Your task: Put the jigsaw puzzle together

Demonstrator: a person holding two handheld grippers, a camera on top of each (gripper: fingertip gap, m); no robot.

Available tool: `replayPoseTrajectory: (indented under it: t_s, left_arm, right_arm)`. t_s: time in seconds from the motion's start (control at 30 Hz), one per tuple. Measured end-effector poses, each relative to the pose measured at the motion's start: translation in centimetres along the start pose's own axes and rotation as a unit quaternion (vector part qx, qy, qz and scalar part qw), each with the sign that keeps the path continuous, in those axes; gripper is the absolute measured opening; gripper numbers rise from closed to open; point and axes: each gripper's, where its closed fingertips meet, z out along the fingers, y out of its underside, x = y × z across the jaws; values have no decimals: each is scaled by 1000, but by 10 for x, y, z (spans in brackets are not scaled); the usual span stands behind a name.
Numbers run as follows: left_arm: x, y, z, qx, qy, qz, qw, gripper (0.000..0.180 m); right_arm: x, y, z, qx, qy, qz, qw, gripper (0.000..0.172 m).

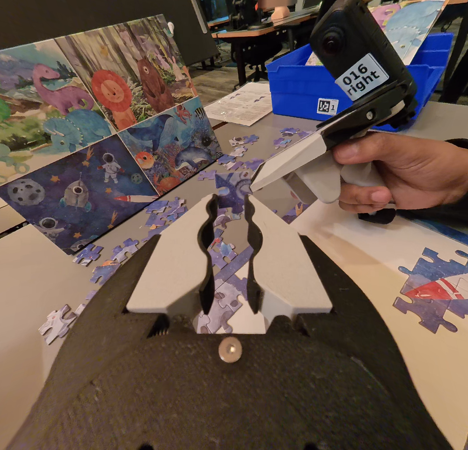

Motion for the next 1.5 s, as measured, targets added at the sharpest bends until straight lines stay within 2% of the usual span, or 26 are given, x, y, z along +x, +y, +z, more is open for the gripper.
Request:
replayPoseTrajectory:
  t_s: [0.3, 0.5, 0.7, 0.83, 1.03, 1.5]
  left_arm:
    - [-3, -2, -2, 12, 28, -59, 998, 24]
    - [-10, 19, 2, -29, 67, -112, 991, 44]
    - [-10, 25, 3, -36, 86, -133, 987, 44]
    - [4, 34, 4, -60, 143, -163, 974, 36]
    - [10, 40, 4, -79, 183, -208, 957, 5]
    - [32, 48, 2, -107, 242, -200, 944, 5]
  right_arm:
    - [7, 0, -4, -8, 22, -15, 1000, 0]
    - [20, 12, -7, -66, 82, -88, 991, 0]
    - [18, 32, -1, -128, 76, -117, 982, 0]
    - [16, 42, 0, -157, 66, -126, 977, 0]
    - [13, 35, -1, -130, 49, -97, 985, 0]
    - [7, 22, -3, -87, 12, -52, 995, 0]
